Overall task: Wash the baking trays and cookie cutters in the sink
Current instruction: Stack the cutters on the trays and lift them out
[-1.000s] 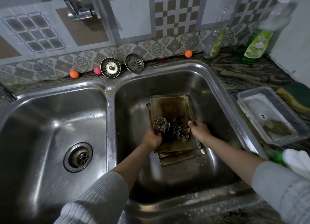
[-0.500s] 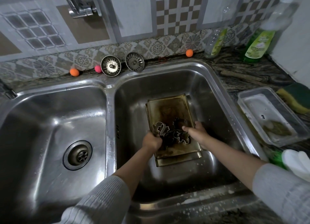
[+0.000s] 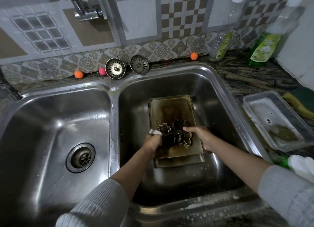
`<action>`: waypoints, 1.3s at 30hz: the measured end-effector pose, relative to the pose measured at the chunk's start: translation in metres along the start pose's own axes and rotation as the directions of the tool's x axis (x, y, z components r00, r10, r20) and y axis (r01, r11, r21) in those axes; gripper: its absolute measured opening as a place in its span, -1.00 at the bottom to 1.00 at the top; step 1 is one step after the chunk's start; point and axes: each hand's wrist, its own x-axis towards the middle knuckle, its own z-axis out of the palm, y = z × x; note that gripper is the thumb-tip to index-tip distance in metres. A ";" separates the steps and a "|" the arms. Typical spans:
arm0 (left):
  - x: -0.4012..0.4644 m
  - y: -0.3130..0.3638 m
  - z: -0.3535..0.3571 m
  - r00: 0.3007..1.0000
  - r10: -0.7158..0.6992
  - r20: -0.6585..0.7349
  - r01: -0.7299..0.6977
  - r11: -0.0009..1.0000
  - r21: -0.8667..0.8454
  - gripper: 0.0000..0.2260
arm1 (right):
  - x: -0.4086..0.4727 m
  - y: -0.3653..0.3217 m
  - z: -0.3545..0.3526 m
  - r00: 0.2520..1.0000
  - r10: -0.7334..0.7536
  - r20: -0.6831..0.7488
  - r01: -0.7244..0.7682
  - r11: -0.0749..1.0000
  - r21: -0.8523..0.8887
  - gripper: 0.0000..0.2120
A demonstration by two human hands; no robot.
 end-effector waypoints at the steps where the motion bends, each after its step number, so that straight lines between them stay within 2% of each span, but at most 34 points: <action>1: 0.007 -0.003 -0.001 1.000 -0.002 0.010 0.002 0.999 -0.033 -0.35 | -0.001 -0.002 0.000 0.999 -0.018 -0.035 0.018 1.000 -0.001 -0.13; 4: 0.010 0.000 -0.004 0.996 0.017 0.084 -0.008 0.995 -0.101 0.02 | -0.007 -0.010 0.000 0.989 -0.121 -0.088 0.126 0.991 0.049 -0.03; 6: -0.021 0.020 -0.006 0.989 0.091 0.117 -0.088 0.995 -0.036 0.23 | -0.011 -0.015 -0.001 0.979 -0.187 -0.074 0.192 0.979 0.062 -0.06; 7: -0.033 0.029 -0.005 0.982 0.154 0.113 -0.158 0.987 0.035 0.24 | -0.016 -0.019 0.000 0.972 -0.223 -0.074 0.228 0.971 0.073 -0.14; 10: -0.049 0.040 -0.004 0.937 0.339 0.080 -0.348 0.918 0.190 0.10 | -0.028 -0.026 0.005 0.942 -0.327 -0.078 0.333 0.939 0.084 -0.25; 13: -0.054 0.041 -0.007 0.867 0.488 0.102 -0.495 0.819 0.290 0.03 | -0.040 -0.033 0.008 0.890 -0.447 -0.094 0.454 0.888 0.075 -0.19; 16: -0.061 0.049 -0.010 0.806 0.577 0.134 -0.585 0.741 0.329 -0.03 | -0.054 -0.042 0.008 0.843 -0.532 -0.079 0.536 0.841 0.065 -0.08; 20: -0.065 0.062 -0.014 0.735 0.667 0.125 -0.664 0.670 0.333 -0.10 | -0.070 -0.057 0.008 0.773 -0.630 -0.078 0.632 0.775 -0.003 -0.05; 24: -0.076 0.082 -0.015 0.647 0.759 0.075 -0.740 0.601 0.301 -0.18 | -0.090 -0.080 0.011 0.645 -0.755 -0.121 0.745 0.656 -0.122 -0.08; 31: -0.097 0.125 -0.020 0.470 0.879 0.079 -0.863 0.439 0.252 -0.23 | -0.123 -0.124 0.010 0.439 -0.886 -0.152 0.851 0.464 -0.245 -0.08; 39: -0.109 0.152 -0.022 0.368 0.926 0.089 -0.910 0.338 0.241 -0.21 | -0.145 -0.147 0.009 0.317 -0.934 -0.165 0.866 0.356 -0.350 -0.04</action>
